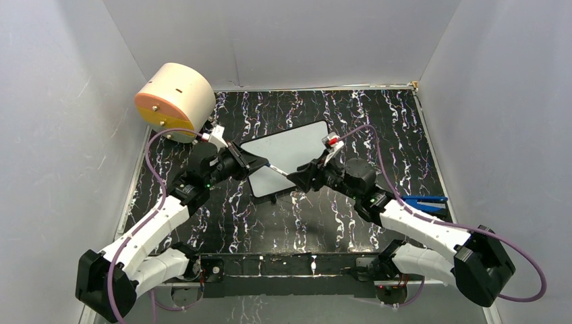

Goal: Write a sentence on the whiteboard
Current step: Open the whiteboard marker at the center of the board.

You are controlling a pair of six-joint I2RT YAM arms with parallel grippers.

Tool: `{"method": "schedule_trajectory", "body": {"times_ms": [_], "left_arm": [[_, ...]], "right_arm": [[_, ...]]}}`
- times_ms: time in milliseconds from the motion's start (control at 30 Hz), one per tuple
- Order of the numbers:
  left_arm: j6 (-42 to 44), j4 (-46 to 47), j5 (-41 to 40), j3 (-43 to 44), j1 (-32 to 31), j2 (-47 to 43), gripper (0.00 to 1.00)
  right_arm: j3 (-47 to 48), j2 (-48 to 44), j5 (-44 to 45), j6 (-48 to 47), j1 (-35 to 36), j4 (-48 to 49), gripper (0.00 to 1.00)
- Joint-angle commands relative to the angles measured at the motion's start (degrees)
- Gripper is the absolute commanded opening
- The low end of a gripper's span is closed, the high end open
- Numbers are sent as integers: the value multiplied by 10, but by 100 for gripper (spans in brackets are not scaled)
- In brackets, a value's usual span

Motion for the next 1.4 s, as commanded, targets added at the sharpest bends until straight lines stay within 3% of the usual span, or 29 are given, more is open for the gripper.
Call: {"method": "schedule_trajectory", "body": {"times_ms": [0,267,600,1367], "left_arm": [[-69,103,-2,-35,3,-23,0],[-136,205,15,-80,3,-23,0],[-202,311,32,-121,3,-12,0],[-212,340,67,-117,3,22,0]], "right_arm": [[-41,-10,-36,122,-16,177,64],[-67,19,-36,187,-18,276,64],[-69,45,-42,216,-20,324,61],[-59,60,-52,228,-21,339,54]]}}
